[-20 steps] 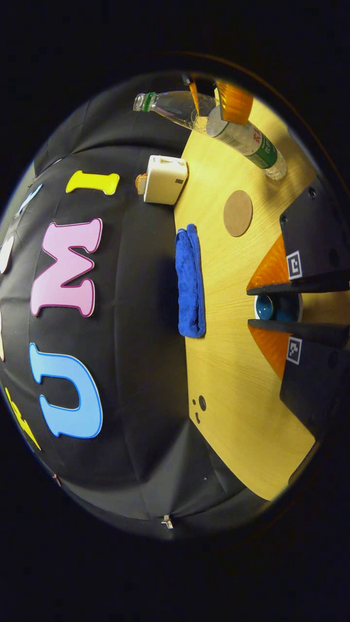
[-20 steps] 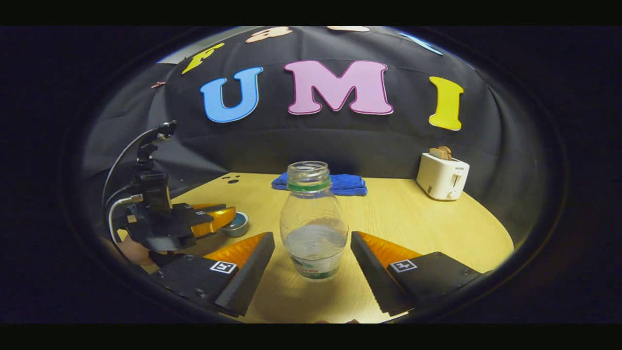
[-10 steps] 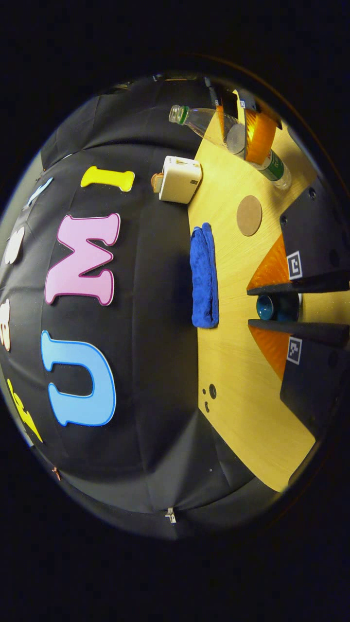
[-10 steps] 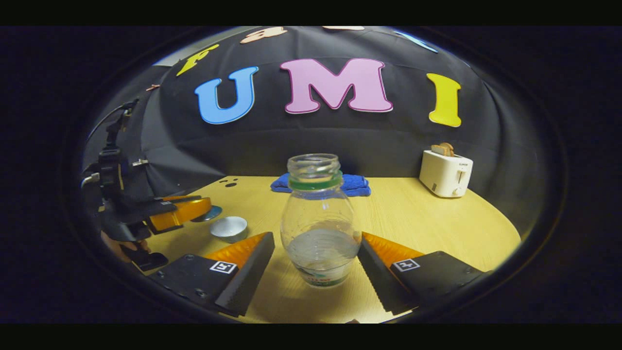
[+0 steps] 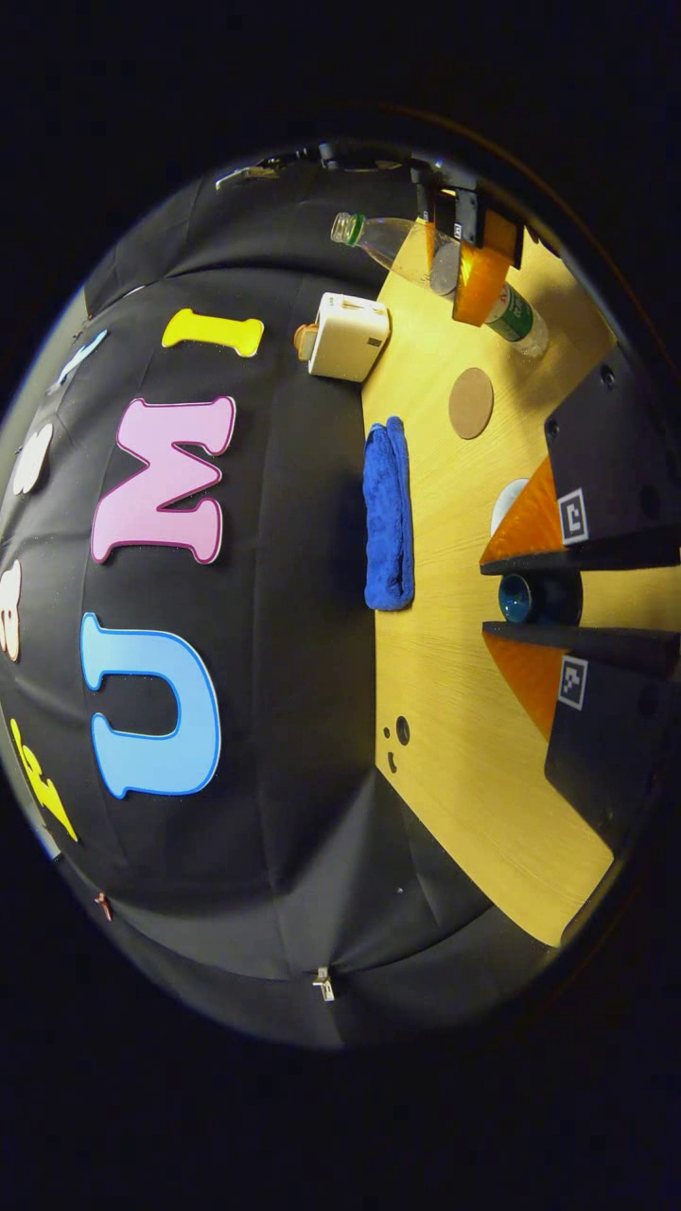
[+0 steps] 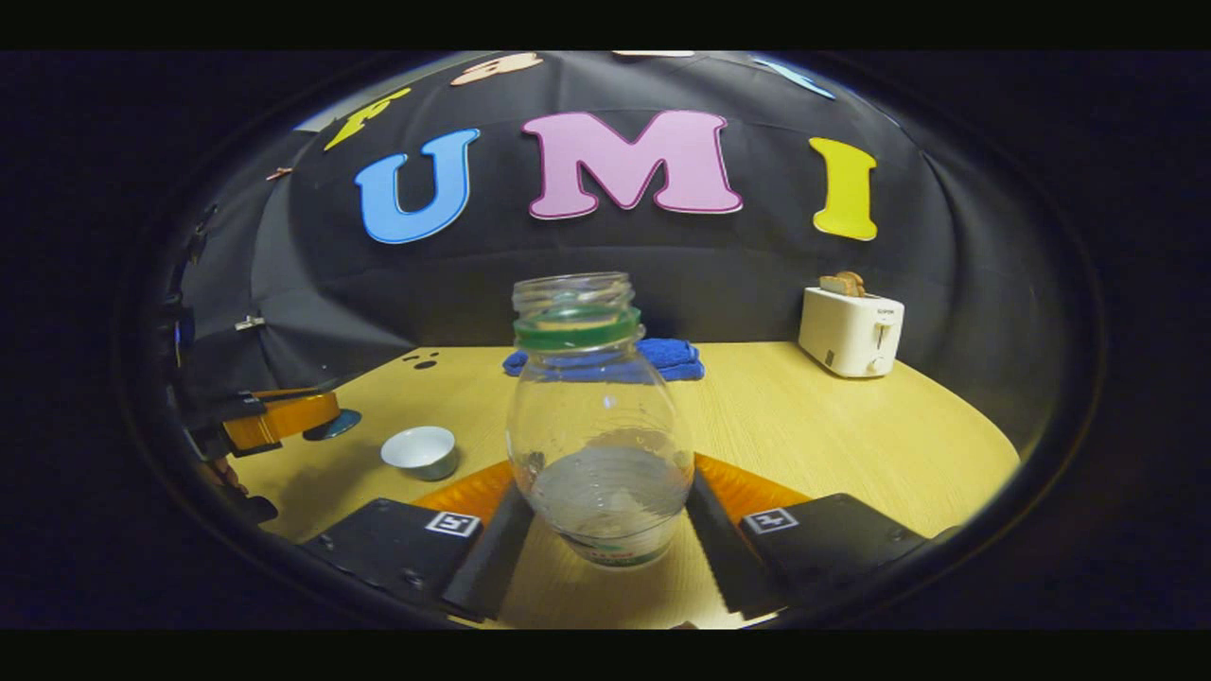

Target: Open the teacup lid with one hand, grasp the water bottle and pour water into the teacup with the other hand; after pouring, place the water bottle on the coaster and then close the teacup lid.

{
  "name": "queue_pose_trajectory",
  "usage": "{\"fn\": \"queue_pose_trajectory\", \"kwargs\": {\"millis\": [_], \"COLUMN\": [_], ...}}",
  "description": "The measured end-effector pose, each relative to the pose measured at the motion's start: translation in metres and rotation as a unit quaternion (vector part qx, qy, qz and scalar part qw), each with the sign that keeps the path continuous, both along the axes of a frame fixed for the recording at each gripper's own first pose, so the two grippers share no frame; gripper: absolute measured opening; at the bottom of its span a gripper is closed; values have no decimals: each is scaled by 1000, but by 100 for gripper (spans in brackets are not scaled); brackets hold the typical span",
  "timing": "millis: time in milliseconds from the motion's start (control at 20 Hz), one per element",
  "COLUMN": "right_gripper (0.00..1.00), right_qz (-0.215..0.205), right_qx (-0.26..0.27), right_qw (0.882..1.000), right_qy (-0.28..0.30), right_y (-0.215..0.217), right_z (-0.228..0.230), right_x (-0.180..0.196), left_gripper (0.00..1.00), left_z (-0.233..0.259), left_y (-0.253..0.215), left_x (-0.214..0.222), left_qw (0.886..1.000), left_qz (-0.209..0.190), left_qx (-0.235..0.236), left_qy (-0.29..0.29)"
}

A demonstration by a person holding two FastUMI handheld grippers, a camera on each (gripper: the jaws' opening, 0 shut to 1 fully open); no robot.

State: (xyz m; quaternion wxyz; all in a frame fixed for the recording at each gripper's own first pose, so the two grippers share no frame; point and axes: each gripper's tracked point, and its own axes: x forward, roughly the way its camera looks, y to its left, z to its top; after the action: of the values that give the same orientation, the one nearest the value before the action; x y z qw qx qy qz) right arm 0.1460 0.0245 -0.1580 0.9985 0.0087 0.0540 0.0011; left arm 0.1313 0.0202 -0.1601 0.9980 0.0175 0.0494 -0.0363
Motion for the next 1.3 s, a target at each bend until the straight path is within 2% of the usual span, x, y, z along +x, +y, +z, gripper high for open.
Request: {"fn": "queue_pose_trajectory", "kwargs": {"millis": [100,150,250,300,400,500,650,700,750,850,950,1000,1050,1150,1200,1300], "right_gripper": [77,84,73,76,74,72,72,77,72,72,72,72,76,72,72,72], "right_qz": [0,-1,-2,1,4,-3,-2,1,4,6,6,7,9,19,26,37], "right_qx": [-15,-20,-28,-35,-55,-98,-180,-208,-238,-294,-341,-368,-395,-442,-463,-488], "right_qw": [1000,1000,1000,999,998,995,984,978,971,956,940,929,918,895,883,869], "right_qy": [-4,-3,3,9,20,16,9,2,-6,-17,-27,-33,-41,-59,-65,-72], "right_y": [1,2,3,5,7,5,3,5,6,6,12,15,20,31,37,46], "right_z": [0,0,-1,0,1,10,21,26,31,36,37,38,40,40,39,33], "right_x": [1,1,1,2,7,13,24,30,36,48,59,64,68,76,80,85], "left_gripper": [25,29,28,28,28,28,28,28,28,25,28,28,28,29,24,28], "left_z": [-5,-7,-9,-10,-8,-5,0,1,4,5,4,3,2,-1,-4,-7], "left_y": [2,4,7,9,16,23,34,37,42,52,60,64,70,80,85,97], "left_x": [-1,-2,-3,-3,-5,-8,-13,-14,-16,-19,-23,-26,-29,-33,-35,-37], "left_qw": [1000,1000,1000,1000,1000,1000,999,999,999,999,999,998,998,998,997,997], "left_qz": [1,3,6,9,15,19,24,25,29,34,42,44,48,55,58,65], "left_qx": [-3,-7,-15,-16,-17,-19,-25,-25,-24,-22,-27,-31,-33,-37,-39,-40], "left_qy": [4,6,9,8,5,1,-4,-7,-11,-14,-14,-14,-14,-12,-11,-9]}}
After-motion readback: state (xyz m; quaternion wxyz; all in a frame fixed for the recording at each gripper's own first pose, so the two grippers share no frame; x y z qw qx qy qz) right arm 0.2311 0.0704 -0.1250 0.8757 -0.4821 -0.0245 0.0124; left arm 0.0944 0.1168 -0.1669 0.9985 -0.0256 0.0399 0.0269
